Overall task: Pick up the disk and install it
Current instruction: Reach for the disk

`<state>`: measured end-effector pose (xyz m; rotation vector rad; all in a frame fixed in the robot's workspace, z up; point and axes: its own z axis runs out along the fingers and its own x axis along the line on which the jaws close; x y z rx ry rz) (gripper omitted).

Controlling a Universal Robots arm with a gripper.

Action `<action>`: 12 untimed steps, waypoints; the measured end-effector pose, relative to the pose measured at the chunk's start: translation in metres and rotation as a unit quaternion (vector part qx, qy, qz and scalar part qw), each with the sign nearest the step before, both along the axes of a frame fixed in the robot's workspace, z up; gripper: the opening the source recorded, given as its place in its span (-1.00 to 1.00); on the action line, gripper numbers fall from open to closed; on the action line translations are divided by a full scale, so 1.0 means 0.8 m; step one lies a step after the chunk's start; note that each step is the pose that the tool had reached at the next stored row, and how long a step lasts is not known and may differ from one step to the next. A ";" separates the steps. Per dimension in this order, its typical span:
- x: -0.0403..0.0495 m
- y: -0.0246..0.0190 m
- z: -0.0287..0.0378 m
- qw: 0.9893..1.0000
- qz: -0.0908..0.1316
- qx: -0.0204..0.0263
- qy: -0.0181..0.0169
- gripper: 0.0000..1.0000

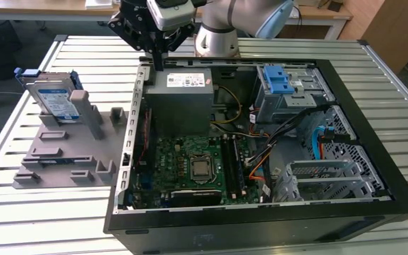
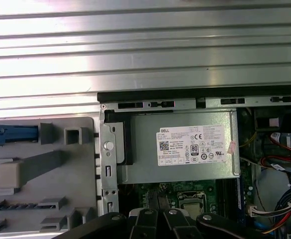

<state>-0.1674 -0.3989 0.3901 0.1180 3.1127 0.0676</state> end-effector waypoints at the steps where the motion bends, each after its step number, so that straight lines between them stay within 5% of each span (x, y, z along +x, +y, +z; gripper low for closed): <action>1: 0.000 0.0000 0.0000 1.000 0.000 0.000 0.000 -0.79; 12: -0.006 0.0000 -0.0001 1.000 0.000 0.000 0.000 -0.79</action>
